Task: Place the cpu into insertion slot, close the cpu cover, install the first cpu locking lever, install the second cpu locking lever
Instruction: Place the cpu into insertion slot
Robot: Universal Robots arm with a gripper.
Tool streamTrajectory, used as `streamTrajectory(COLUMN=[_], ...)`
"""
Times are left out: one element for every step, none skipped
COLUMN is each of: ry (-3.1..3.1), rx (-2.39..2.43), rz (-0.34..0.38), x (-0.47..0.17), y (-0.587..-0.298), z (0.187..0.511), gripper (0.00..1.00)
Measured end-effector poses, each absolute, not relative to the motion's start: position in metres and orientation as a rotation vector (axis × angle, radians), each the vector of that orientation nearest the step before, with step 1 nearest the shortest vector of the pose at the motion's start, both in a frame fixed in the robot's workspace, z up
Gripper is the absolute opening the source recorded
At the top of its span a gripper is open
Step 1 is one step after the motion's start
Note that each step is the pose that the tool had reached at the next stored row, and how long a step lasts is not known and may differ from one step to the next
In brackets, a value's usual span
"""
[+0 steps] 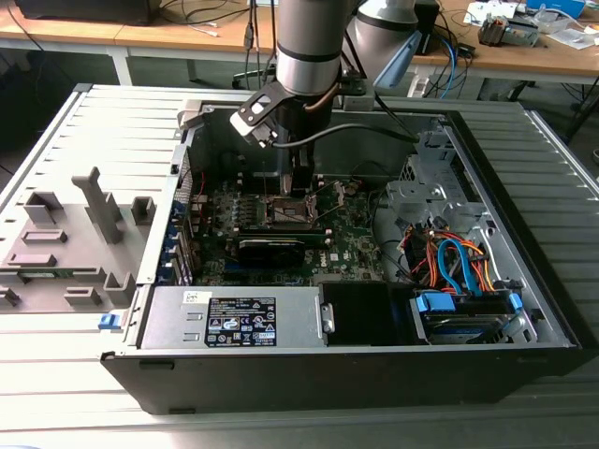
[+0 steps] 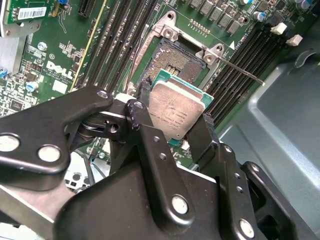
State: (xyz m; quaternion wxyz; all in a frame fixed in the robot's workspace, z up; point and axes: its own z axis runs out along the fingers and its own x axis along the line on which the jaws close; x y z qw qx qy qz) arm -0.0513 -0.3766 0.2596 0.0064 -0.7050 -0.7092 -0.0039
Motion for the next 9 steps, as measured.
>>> streamTrajectory(ry=[-2.219,-2.219,-2.219,-2.219,-2.219,-2.219,-2.219,-2.219,-2.219], rx=[-2.206,-2.206,-2.206,-2.206,-2.206,-2.206,-2.206,-2.206,-2.206], rz=[-0.012,-0.012,-0.012,-0.012,-0.012,-0.012,-0.012,-0.012,-0.012], x=[-0.0513,-0.0513,-0.0513,-0.0513,-0.0513,-0.0513,-0.0513,-0.0513,-0.0513], y=[-0.3766,-0.3766,-0.3766,-0.3766,-0.3766,-0.3766,-0.3766,-0.3766,-0.3766], z=[0.2528,0.2461,0.2460,0.2459,0.2458,0.2457,0.2456,0.2453,0.2452], gripper=[0.55,0.55,0.55,0.55,0.55,0.55,0.55,0.55,0.55])
